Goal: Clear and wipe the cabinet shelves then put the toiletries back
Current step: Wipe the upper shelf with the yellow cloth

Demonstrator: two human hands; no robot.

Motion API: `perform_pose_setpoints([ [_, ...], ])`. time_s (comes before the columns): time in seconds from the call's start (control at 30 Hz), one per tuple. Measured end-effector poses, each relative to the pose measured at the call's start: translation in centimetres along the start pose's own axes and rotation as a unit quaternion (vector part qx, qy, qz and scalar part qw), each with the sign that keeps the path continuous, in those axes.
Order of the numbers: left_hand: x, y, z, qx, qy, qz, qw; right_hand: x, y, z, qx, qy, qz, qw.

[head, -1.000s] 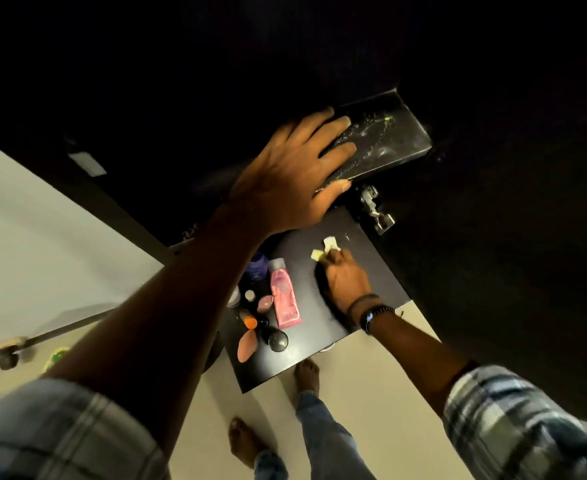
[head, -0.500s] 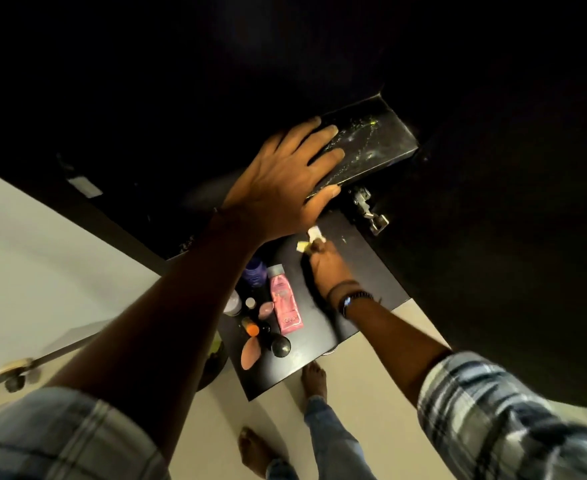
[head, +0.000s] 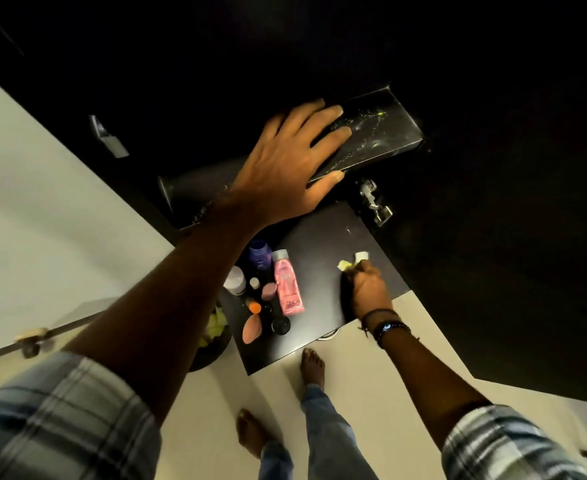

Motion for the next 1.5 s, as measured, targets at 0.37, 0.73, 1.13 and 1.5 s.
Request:
perform_pose_setpoints([
  [0.37,9.1,19.0,2.2,-0.008,0.153,-0.190,0.970,2.1,7.6,1.6,0.037,-0.019,-0.023,0.999],
  [0.73,10.0,25.8,4.9,-0.065,0.179,-0.390,0.901,-5.0,10.1,3.3,-0.029,-0.007,-0.239,0.971],
  [1.13,9.8,27.4,5.7,-0.040,0.208,-0.433,0.876,-10.0,6.9,-12.0,0.153,-0.271,-0.173,0.935],
  [1.5,9.6,27.3,6.2,-0.035,0.209,-0.431,0.877,-20.9,3.0,-17.5,0.225,-0.134,-0.334,0.906],
])
Point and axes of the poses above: each hand's wrist, its own y-axis away from the middle knuckle, its own z-axis out of the palm, x = y × z, the point moved 3 cm from there along -y, towards the middle knuckle, and after that the axes turned 1 degree about y, right-handed, at the moved point
